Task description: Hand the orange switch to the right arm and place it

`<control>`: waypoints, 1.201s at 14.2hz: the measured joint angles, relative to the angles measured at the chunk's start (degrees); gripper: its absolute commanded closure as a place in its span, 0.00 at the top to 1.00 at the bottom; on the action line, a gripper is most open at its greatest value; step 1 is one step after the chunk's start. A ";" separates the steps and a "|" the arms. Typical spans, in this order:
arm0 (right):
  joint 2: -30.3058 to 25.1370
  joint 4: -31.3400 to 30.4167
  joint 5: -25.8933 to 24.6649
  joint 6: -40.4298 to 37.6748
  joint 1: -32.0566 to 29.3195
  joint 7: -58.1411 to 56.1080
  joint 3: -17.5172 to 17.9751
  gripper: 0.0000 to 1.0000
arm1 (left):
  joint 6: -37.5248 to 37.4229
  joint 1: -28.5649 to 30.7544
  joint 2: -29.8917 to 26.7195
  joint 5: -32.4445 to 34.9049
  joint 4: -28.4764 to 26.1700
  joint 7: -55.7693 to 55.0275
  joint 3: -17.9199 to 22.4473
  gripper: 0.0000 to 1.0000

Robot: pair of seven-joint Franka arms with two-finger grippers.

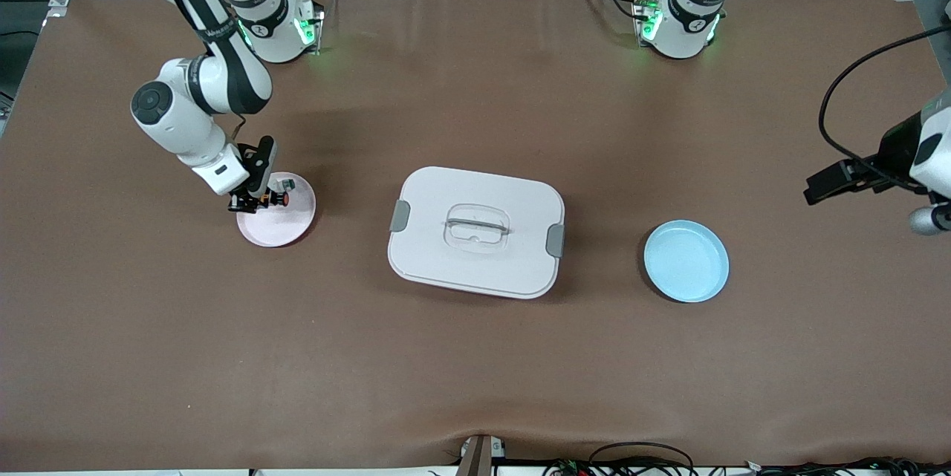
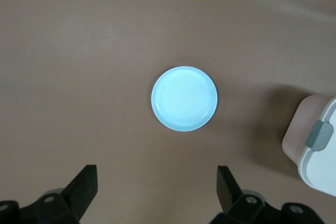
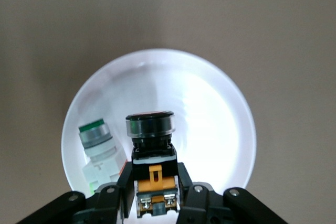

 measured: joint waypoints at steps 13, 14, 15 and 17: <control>6.21 3.35 0.11 4.81 0.76 -2.16 1.45 0.00 | 2.33 -13.93 -15.01 -3.00 -16.40 3.28 16.64 1.00; 6.82 3.65 0.11 5.21 0.76 -2.37 1.45 0.00 | 2.42 -13.94 -15.01 -3.11 -16.47 3.28 16.64 1.00; 7.42 3.86 0.11 5.67 0.76 -2.47 1.45 0.00 | 2.46 -13.94 -15.02 -3.48 -16.47 3.28 16.65 1.00; 8.66 4.00 0.11 6.87 0.76 -2.59 1.45 0.00 | 2.47 -13.94 -15.03 -4.21 -16.47 3.28 16.66 1.00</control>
